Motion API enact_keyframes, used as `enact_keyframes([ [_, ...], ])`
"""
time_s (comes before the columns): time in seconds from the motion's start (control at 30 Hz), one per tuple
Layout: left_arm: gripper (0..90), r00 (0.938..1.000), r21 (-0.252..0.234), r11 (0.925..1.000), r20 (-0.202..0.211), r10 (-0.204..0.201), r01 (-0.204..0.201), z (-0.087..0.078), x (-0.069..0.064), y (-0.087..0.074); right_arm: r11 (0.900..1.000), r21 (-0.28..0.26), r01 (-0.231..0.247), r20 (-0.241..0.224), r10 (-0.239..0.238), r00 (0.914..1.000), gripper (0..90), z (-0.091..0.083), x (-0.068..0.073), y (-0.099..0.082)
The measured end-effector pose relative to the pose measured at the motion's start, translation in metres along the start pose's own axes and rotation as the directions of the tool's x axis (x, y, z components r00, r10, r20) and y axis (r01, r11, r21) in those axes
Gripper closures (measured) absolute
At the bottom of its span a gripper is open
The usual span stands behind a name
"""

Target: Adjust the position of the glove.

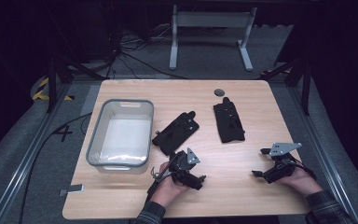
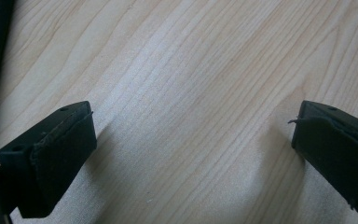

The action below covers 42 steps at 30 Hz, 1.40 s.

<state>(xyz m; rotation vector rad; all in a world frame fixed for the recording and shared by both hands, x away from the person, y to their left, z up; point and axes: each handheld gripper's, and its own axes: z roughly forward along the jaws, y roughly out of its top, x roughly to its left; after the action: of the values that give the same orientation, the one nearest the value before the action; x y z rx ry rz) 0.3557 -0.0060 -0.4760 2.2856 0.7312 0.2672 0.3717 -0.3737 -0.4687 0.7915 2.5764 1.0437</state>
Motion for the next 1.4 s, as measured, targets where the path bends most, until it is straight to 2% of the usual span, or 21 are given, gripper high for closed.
enact_keyframes([
  [0.17,0.1,0.9999,-0.002,1.0000,0.007,0.008,-0.008,0.000,0.001,0.000,1.0000,0.002,0.002,-0.001,-0.002,1.0000,0.6,0.000,0.000,0.000],
  [0.23,0.1,0.9999,-0.002,1.0000,0.009,0.010,-0.010,0.000,0.001,-0.001,1.0000,0.007,0.005,-0.003,-0.005,1.0000,6.0,-0.002,-0.001,0.001],
  [0.3,0.2,0.9999,-0.001,0.9999,0.012,0.012,-0.012,-0.001,0.001,-0.001,0.9999,0.014,0.005,-0.007,-0.005,1.0000,18.6,-0.005,-0.001,0.004],
  [0.37,0.2,0.9998,-0.001,0.9999,0.015,0.016,-0.016,-0.001,0.002,-0.001,0.9997,0.021,-0.013,-0.020,0.013,0.9997,23.6,-0.007,-0.002,0.006],
  [0.47,0.0,0.9992,-0.002,0.9996,0.028,0.029,-0.029,0.000,0.003,0.000,0.9995,0.029,-0.011,-0.024,0.012,0.9996,33.0,-0.009,-0.004,0.008],
  [0.6,0.1,0.9991,-0.002,0.9995,0.029,0.030,-0.030,0.000,0.003,0.000,0.9998,0.008,-0.020,-0.040,0.021,0.9990,49.7,-0.011,-0.008,0.018],
  [0.73,0.1,0.9990,-0.002,0.9995,0.031,0.032,-0.032,0.000,0.003,0.000,0.9996,-0.010,-0.028,-0.045,0.028,0.9986,71.1,-0.011,-0.014,0.029],
  [0.9,0.0,0.9988,-0.001,0.9994,0.034,0.034,-0.034,0.000,0.004,0.000,0.9984,-0.038,-0.040,-0.052,0.038,0.9979,89.7,-0.008,-0.026,0.042],
  [1.2,0.0,0.9988,0.000,0.9994,0.034,0.034,-0.034,0.000,0.004,0.000,0.9983,-0.049,-0.032,-0.025,0.031,0.9992,90.0,0.009,-0.042,0.065],
  [1.4,0.0,0.9990,0.000,0.9995,0.031,0.032,-0.032,-0.001,0.004,-0.001,0.9979,-0.054,-0.036,-0.008,0.036,0.9993,90.0,0.019,-0.051,0.074],
])
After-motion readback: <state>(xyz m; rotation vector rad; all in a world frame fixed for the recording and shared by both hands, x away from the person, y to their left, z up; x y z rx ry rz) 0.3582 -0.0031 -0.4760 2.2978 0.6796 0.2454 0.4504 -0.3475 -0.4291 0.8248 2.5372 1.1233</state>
